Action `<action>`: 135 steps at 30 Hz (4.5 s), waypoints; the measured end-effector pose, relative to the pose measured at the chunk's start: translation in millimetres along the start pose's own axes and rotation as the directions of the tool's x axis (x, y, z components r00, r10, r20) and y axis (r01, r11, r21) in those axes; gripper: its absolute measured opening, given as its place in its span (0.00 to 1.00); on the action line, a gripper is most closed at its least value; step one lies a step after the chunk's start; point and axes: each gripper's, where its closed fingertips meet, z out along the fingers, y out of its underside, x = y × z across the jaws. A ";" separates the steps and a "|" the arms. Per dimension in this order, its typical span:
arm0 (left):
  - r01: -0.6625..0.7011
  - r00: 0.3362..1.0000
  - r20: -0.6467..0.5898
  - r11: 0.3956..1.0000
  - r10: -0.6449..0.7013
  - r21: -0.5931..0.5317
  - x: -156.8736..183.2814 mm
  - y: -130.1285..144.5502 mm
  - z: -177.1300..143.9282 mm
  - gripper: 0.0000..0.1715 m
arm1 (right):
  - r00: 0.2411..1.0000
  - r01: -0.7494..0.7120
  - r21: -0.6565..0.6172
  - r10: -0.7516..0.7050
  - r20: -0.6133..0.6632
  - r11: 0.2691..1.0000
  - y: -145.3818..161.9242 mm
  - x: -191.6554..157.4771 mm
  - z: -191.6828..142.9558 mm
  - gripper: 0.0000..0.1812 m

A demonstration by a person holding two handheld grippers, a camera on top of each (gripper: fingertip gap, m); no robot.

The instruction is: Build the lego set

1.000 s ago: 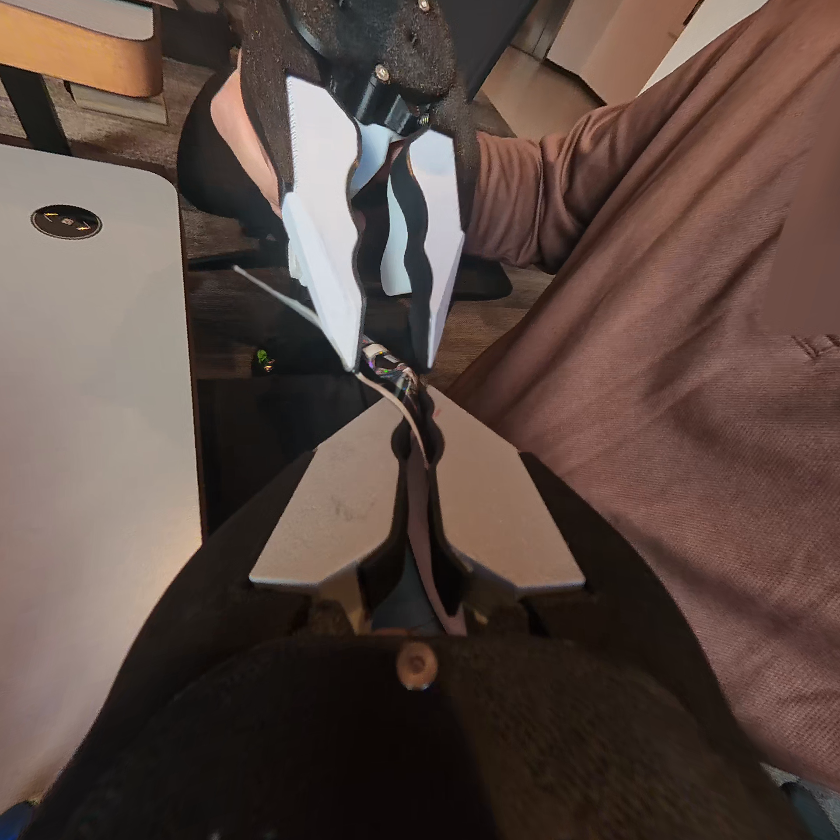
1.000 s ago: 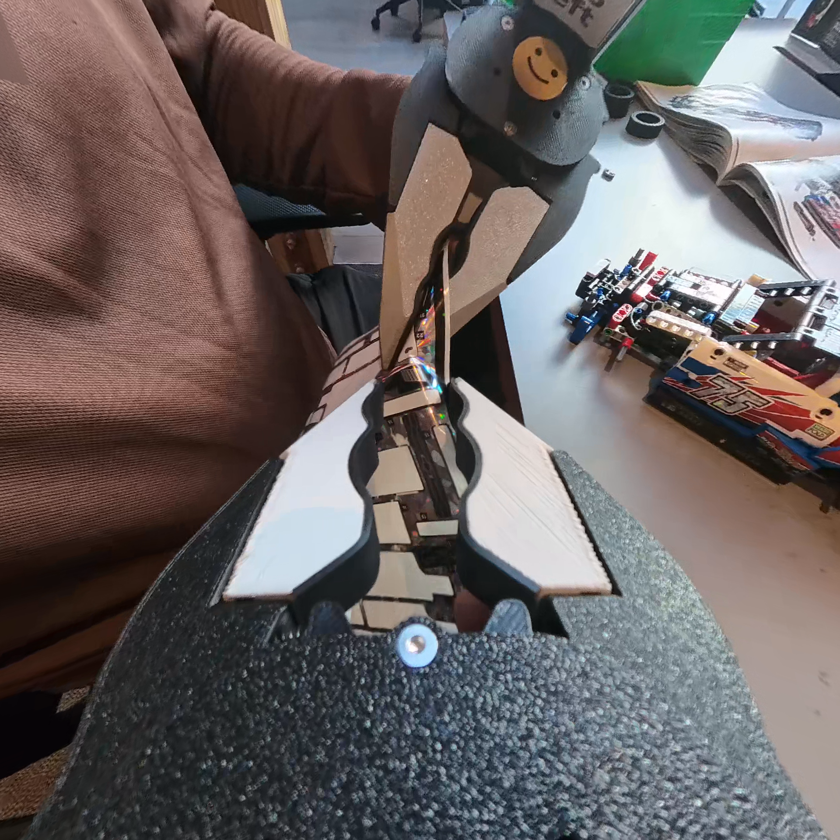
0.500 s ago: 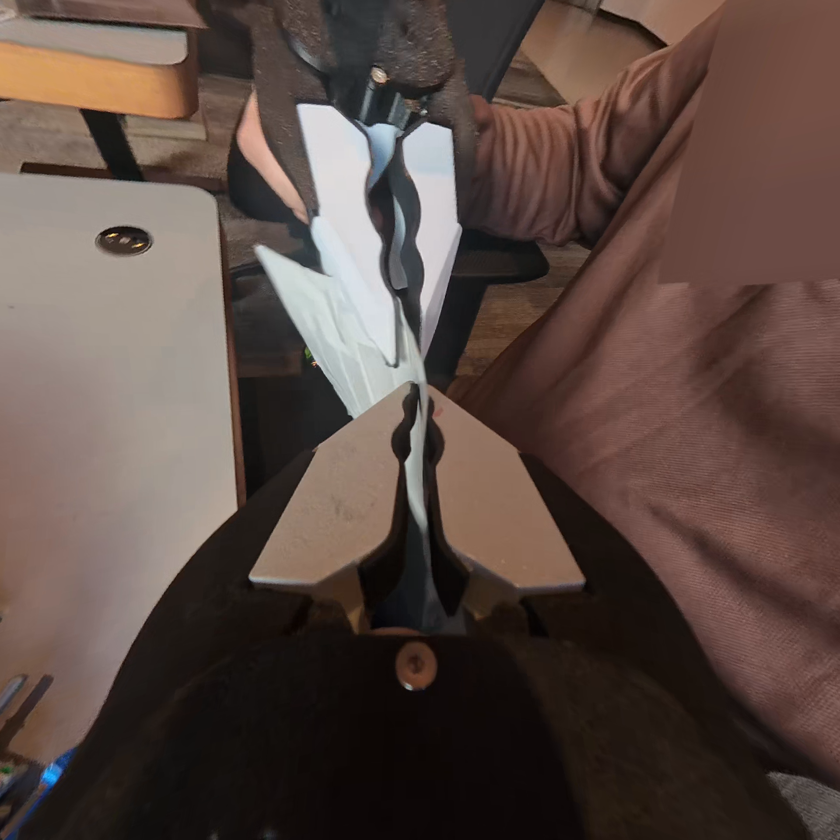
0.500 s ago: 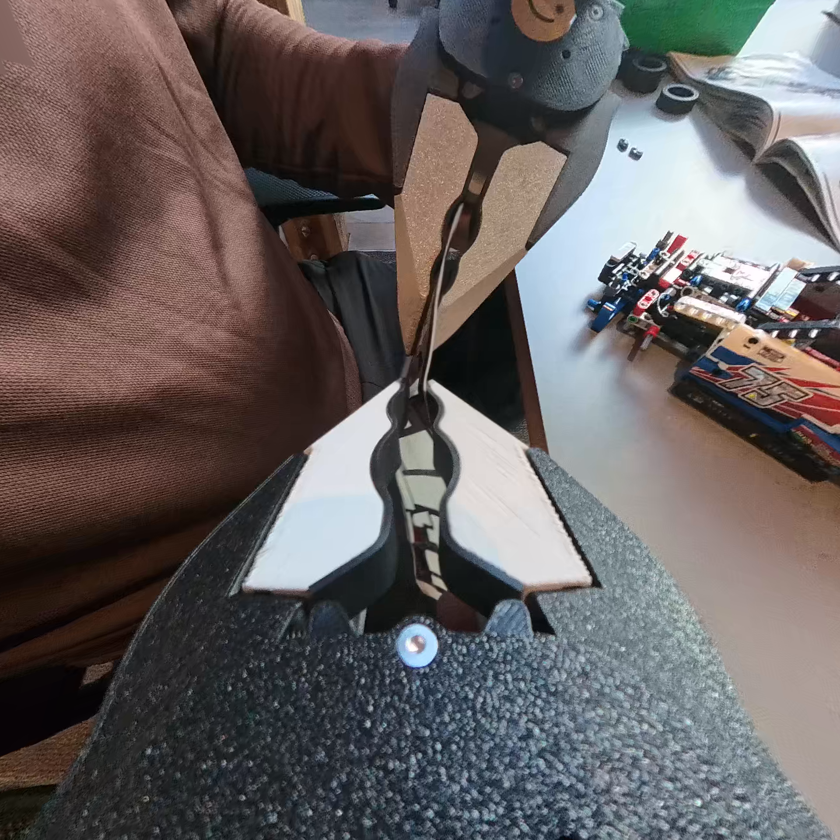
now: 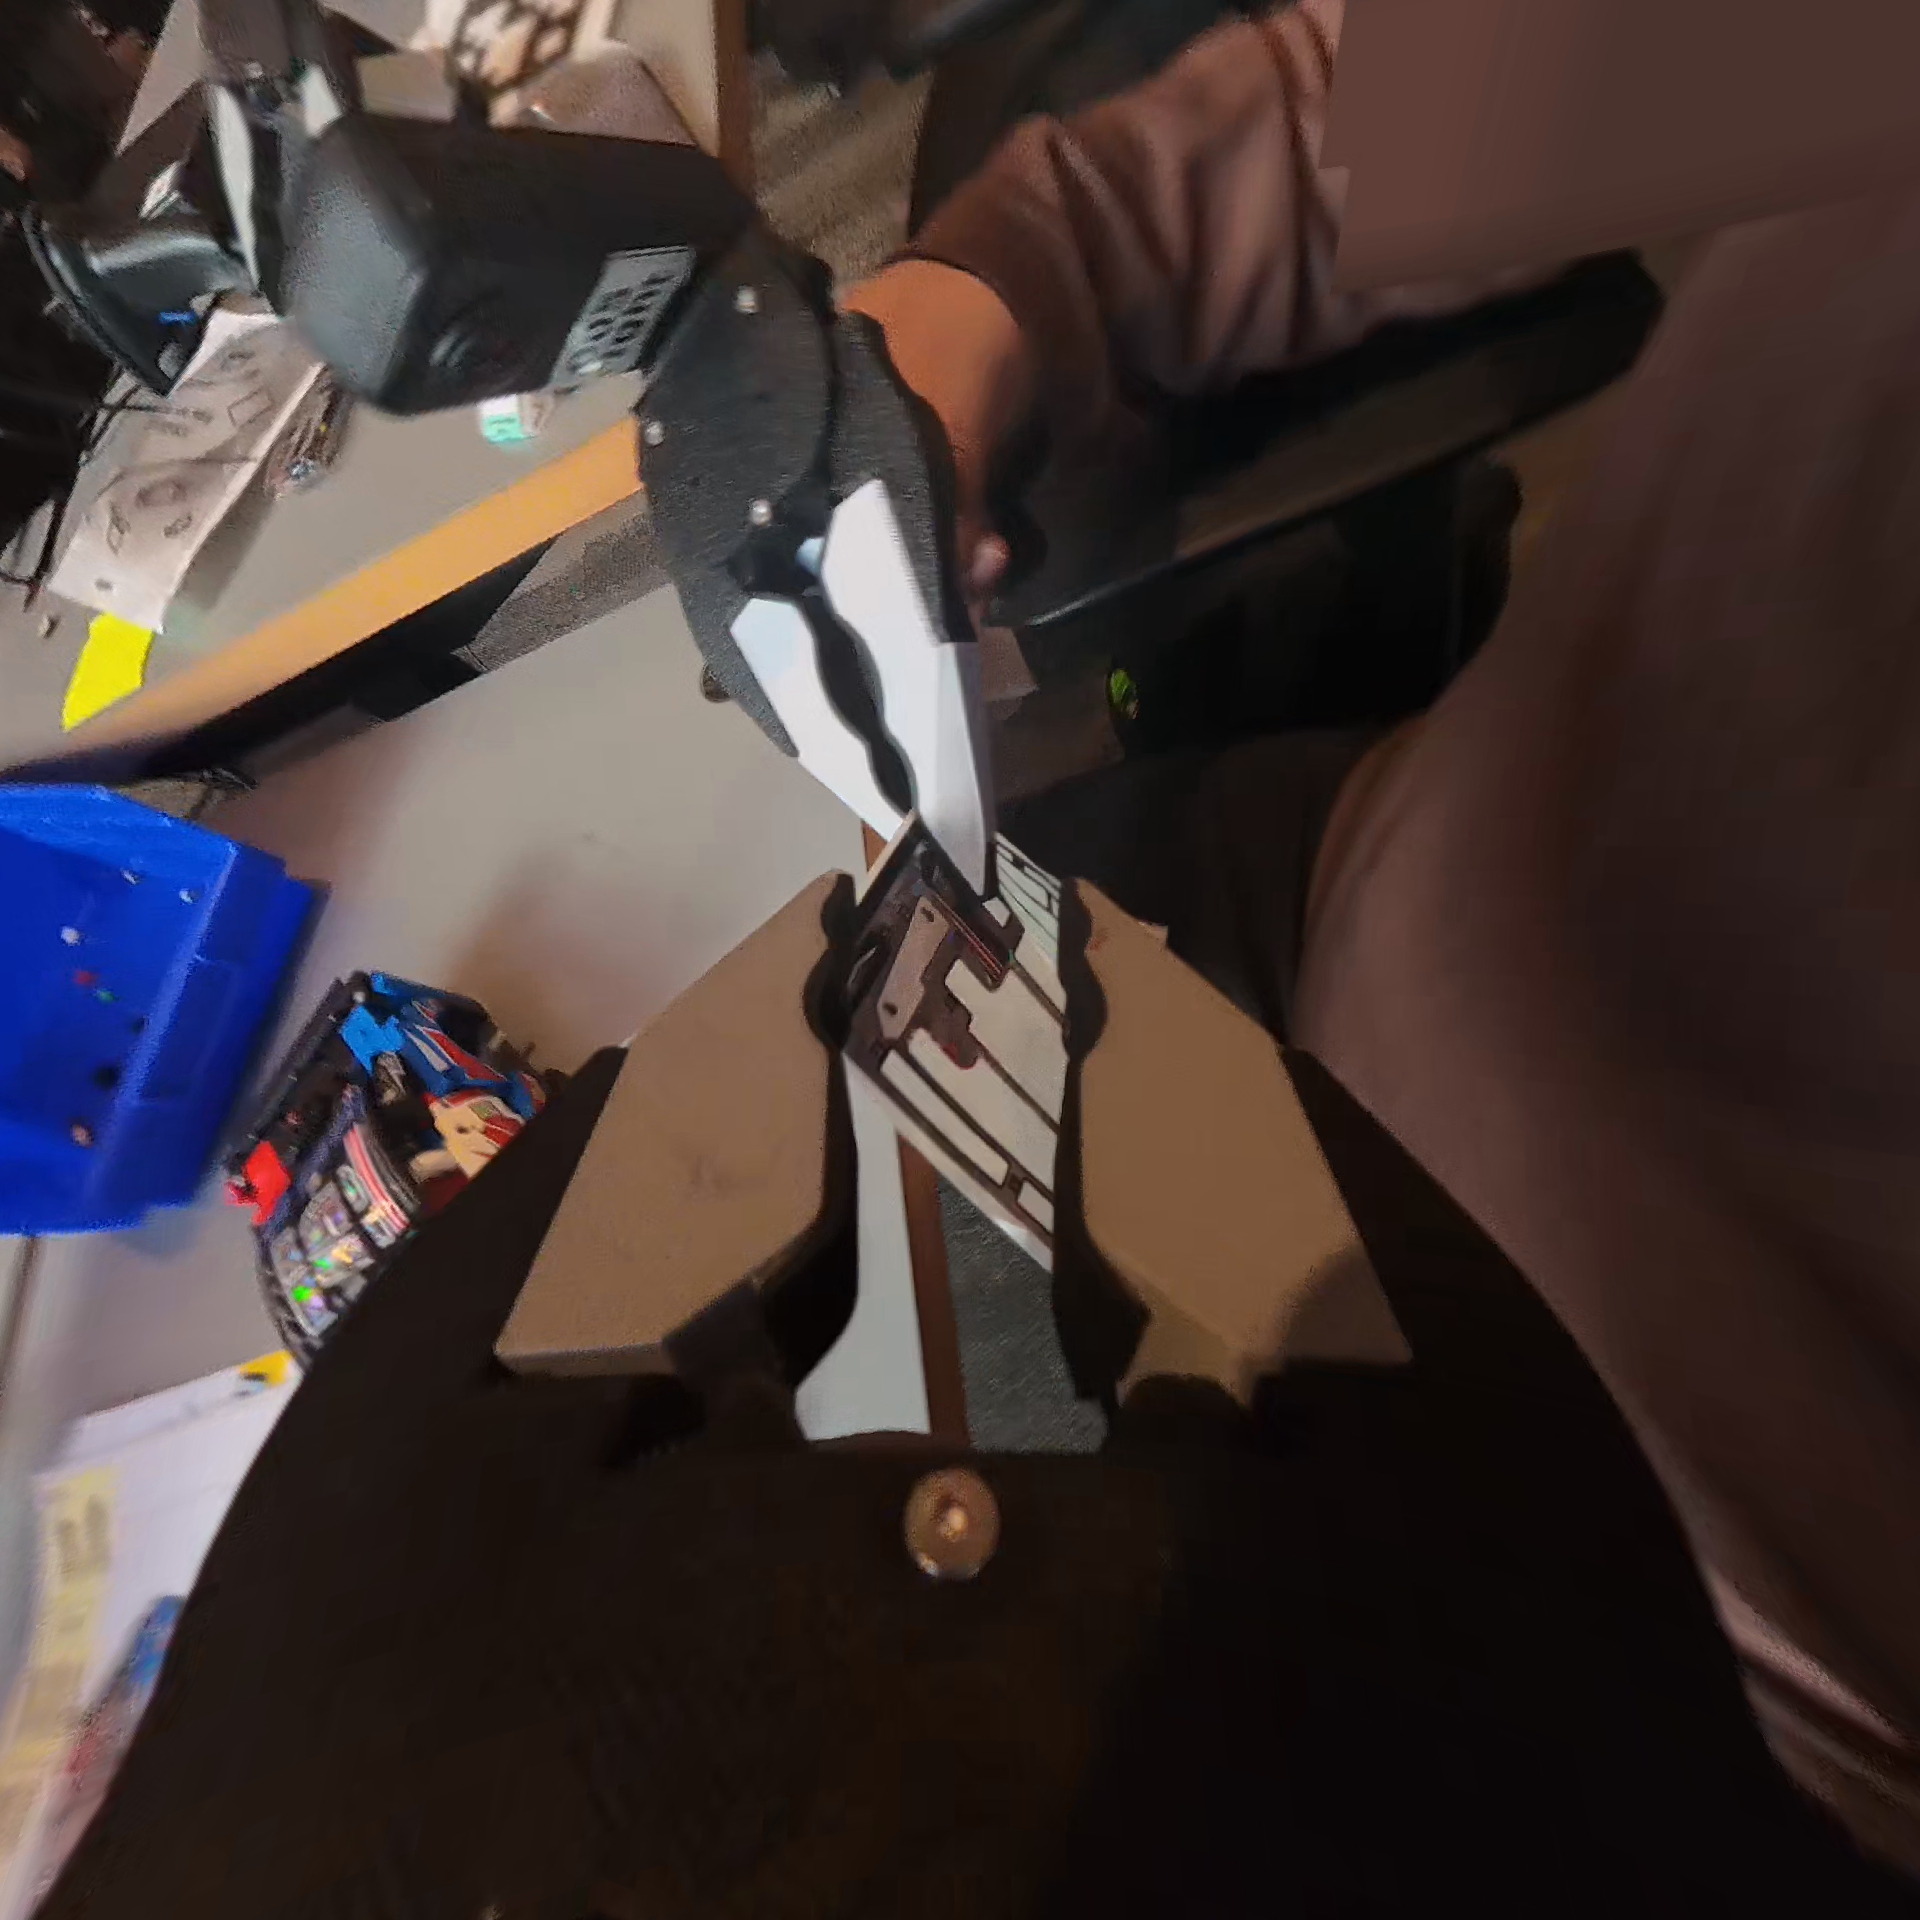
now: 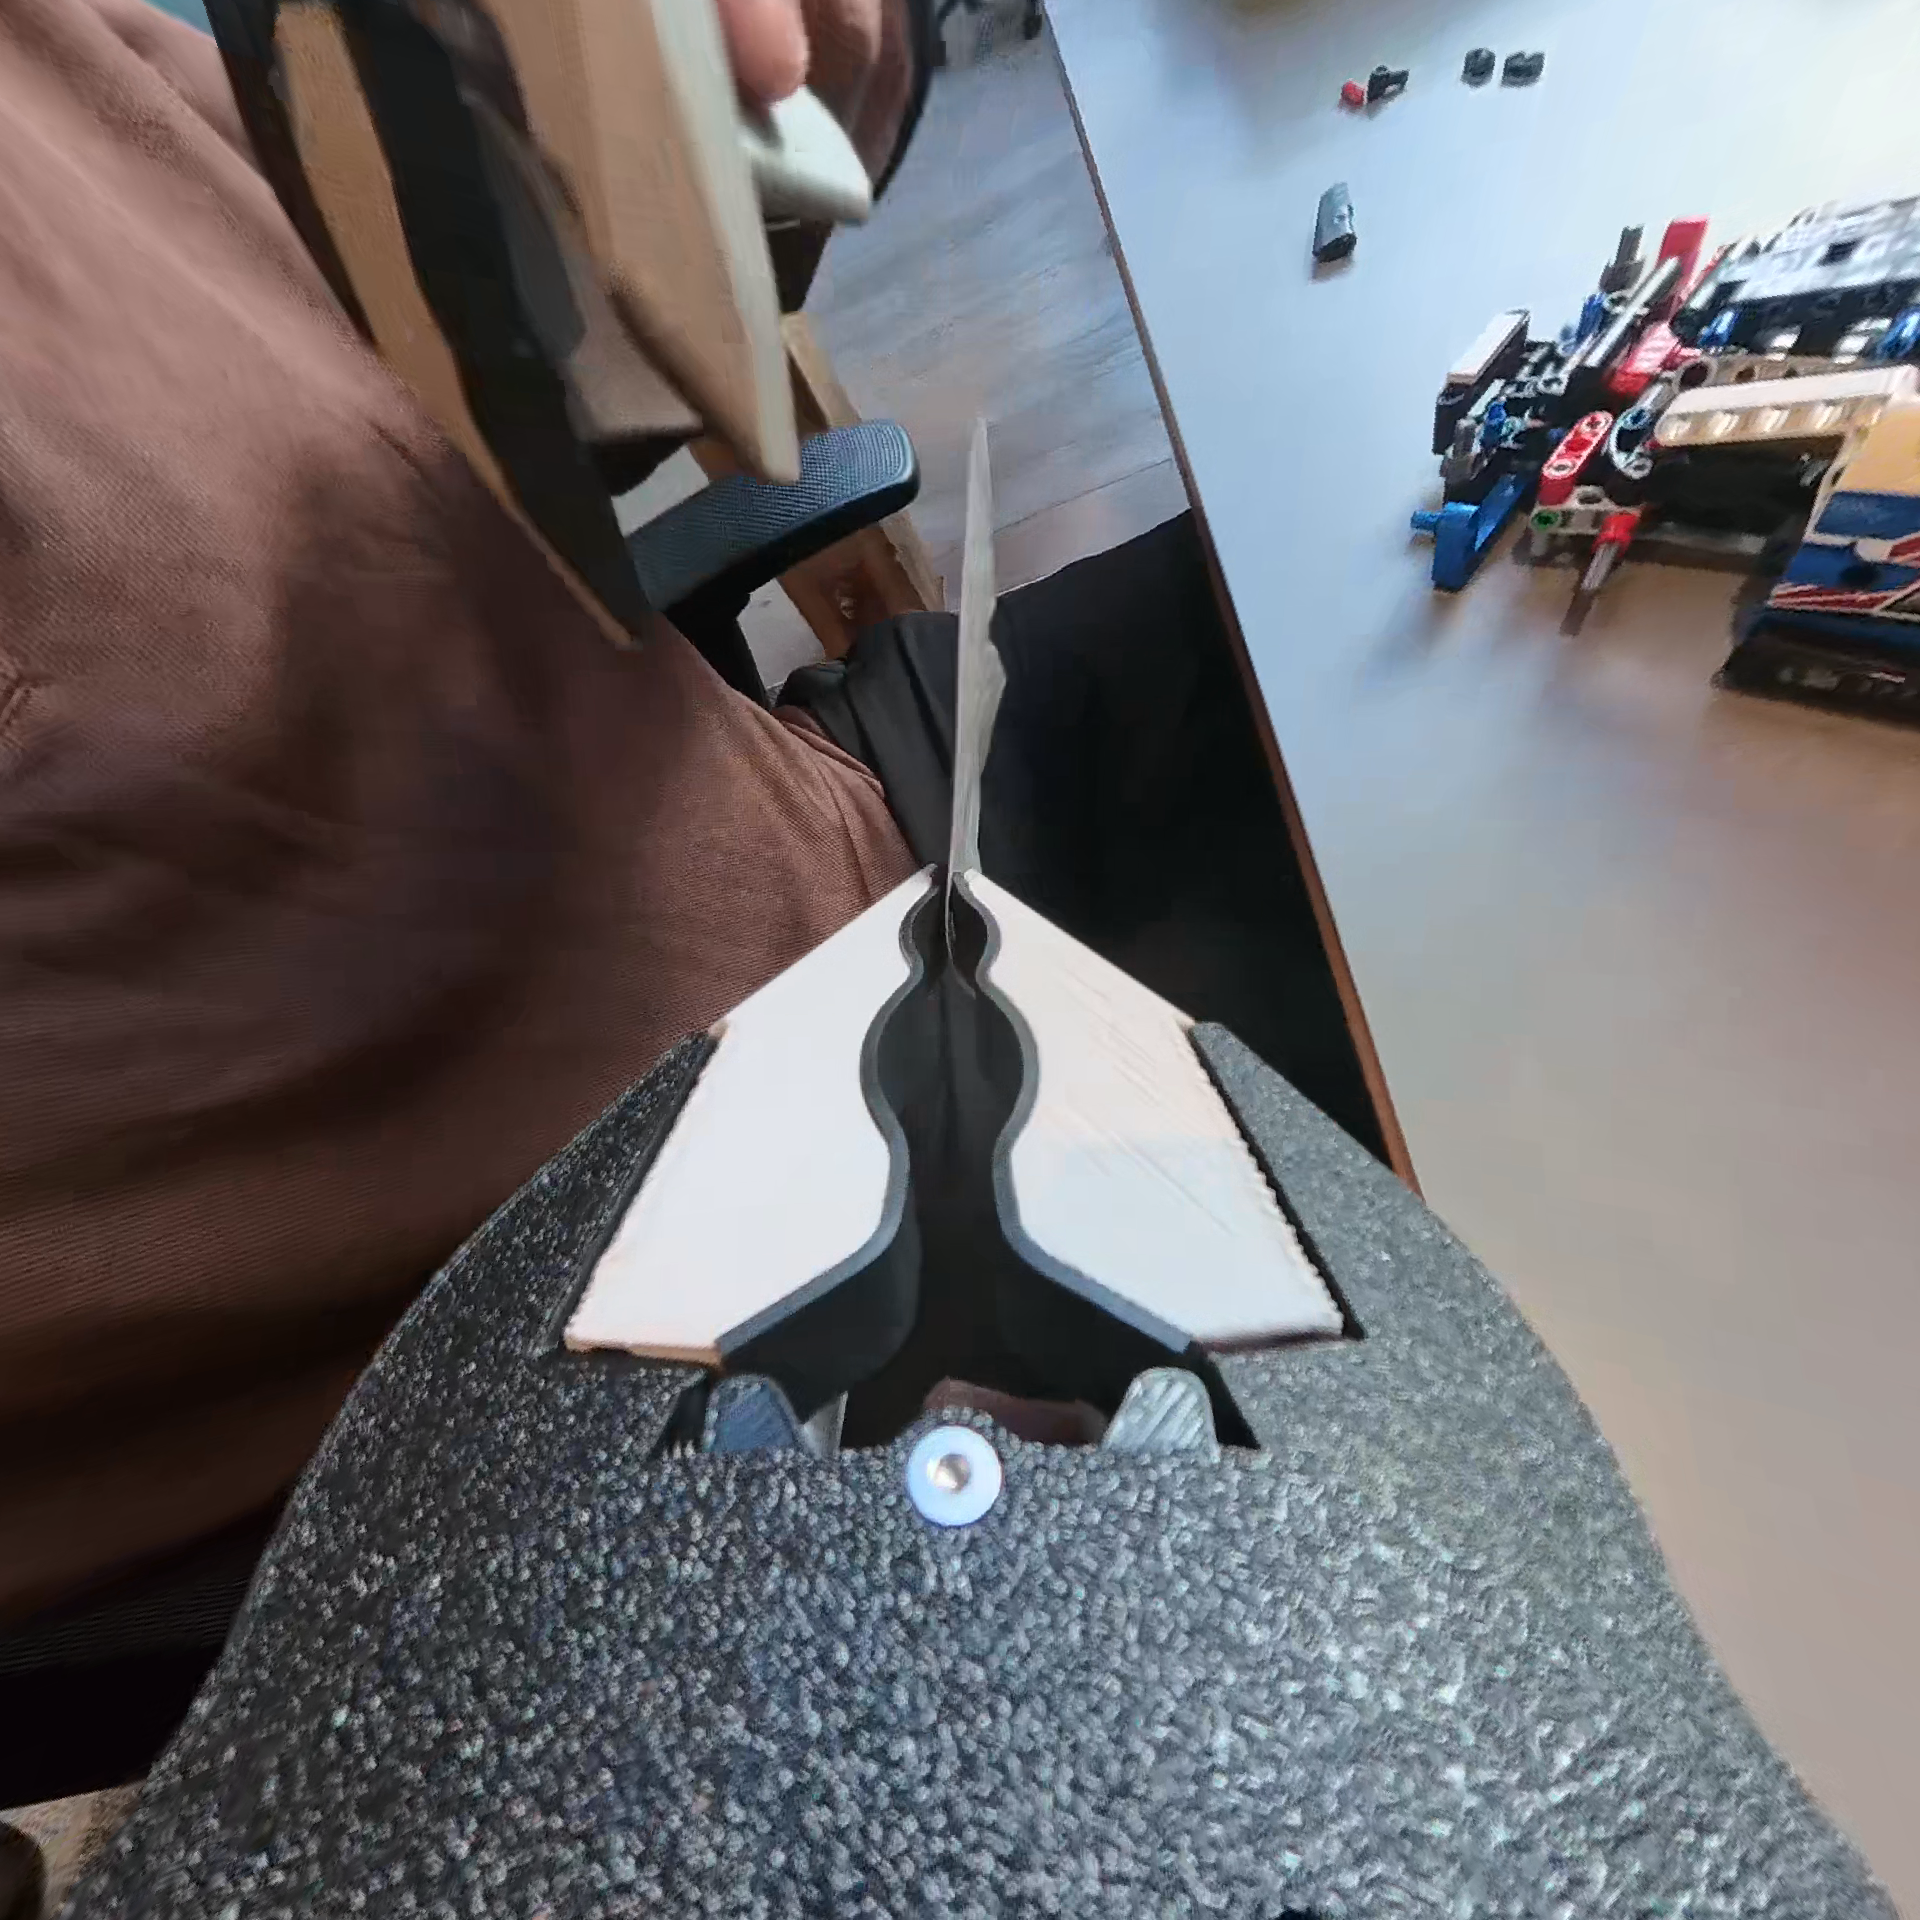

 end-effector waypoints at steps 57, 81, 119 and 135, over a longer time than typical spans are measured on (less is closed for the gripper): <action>0.083 0.992 -0.091 0.993 -0.090 -0.086 6.3 57.1 39.1 0.16 | 0.885 -0.406 0.037 0.383 0.265 0.913 8.5 3.8 6.4 0.00; 0.155 0.939 -0.301 0.986 -0.168 -0.066 32.2 66.6 52.7 0.15 | 0.889 -0.367 -0.018 0.357 0.287 0.930 17.2 -4.6 14.0 0.00; 0.724 0.578 -0.423 0.678 -0.698 -0.128 43.7 78.5 70.4 0.00 | 0.886 0.322 -0.283 -0.393 -0.247 0.904 36.5 14.2 32.8 0.05; 0.913 0.313 -0.482 0.399 -0.818 -0.083 26.2 75.3 67.4 0.00 | 0.672 0.507 -0.381 -0.632 -0.387 0.773 21.9 25.0 25.9 0.04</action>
